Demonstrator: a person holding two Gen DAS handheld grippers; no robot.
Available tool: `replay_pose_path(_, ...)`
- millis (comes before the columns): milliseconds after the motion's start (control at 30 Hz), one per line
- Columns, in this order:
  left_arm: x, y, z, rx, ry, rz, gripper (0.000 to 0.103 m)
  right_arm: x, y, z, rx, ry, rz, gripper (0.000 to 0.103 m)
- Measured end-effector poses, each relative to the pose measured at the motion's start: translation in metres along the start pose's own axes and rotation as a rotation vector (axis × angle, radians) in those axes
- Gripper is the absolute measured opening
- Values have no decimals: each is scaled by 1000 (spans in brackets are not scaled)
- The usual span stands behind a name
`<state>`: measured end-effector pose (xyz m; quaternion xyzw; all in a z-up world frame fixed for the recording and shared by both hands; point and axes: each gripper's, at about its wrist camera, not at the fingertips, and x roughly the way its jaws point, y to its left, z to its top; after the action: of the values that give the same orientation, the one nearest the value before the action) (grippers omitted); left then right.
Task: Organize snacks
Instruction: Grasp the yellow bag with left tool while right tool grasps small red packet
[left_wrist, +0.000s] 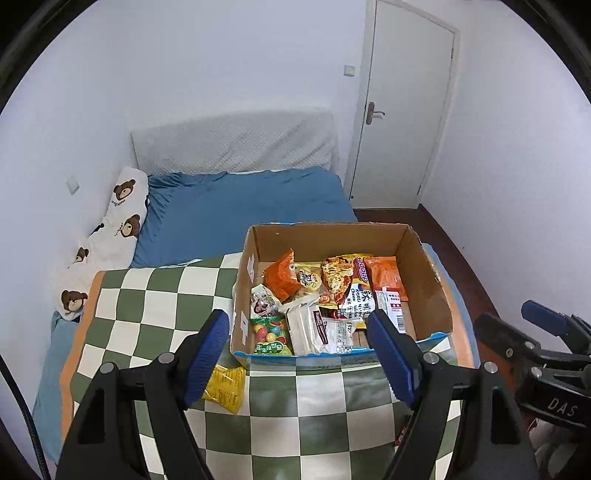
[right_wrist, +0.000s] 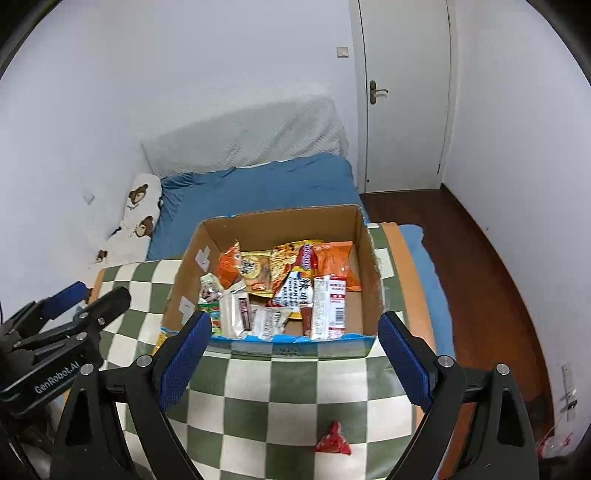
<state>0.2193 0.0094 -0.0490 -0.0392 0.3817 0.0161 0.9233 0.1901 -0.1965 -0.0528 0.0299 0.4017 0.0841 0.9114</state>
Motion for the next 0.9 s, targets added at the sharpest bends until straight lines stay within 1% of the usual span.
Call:
replay_pose_path(33, 0, 0, -1, 4, 3, -8, 88, 0, 0, -1, 9, 7, 5, 100)
replay_pose_path(67, 1, -1, -2, 6, 9, -12, 103, 0, -1, -2, 17, 9, 7, 100)
replay_pose_path(167, 6, 3, -7, 2, 22, -8, 103, 7, -6, -9, 53, 33, 20, 100)
replay_pose_path(267, 23, 14, -20, -27, 80, -15, 103, 20, -19, -21, 110, 75, 28, 100)
replay_pose_path(367, 46, 29, -39, -45, 145, 18, 103, 45, -41, -41, 200, 150, 23, 100)
replay_pose_path(500, 85, 59, -74, -88, 258, 68, 103, 89, -75, -83, 329, 274, -20, 100)
replay_pose_path(567, 105, 75, -92, -113, 317, 92, 103, 113, -86, -105, 367, 338, -35, 100)
replay_pose_path(633, 122, 90, -106, -134, 370, 110, 103, 135, -94, -128, 402, 403, -42, 100)
replay_pose_path(733, 138, 106, -121, -165, 423, 124, 103, 169, -98, -167, 455, 505, -35, 100)
replay_pose_path(767, 143, 112, -125, -174, 436, 128, 103, 176, -98, -175, 471, 520, -33, 99)
replay_pose_path(800, 147, 117, -127, -176, 444, 135, 103, 182, -97, -183, 482, 534, -36, 94)
replay_pose_path(833, 150, 120, -128, -175, 450, 138, 103, 189, -97, -192, 499, 545, -37, 80)
replay_pose_path(867, 153, 124, -127, -174, 455, 140, 103, 193, -96, -197, 505, 549, -41, 72)
replay_pose_path(900, 155, 126, -126, -176, 458, 143, 103, 196, -95, -201, 498, 543, -67, 66)
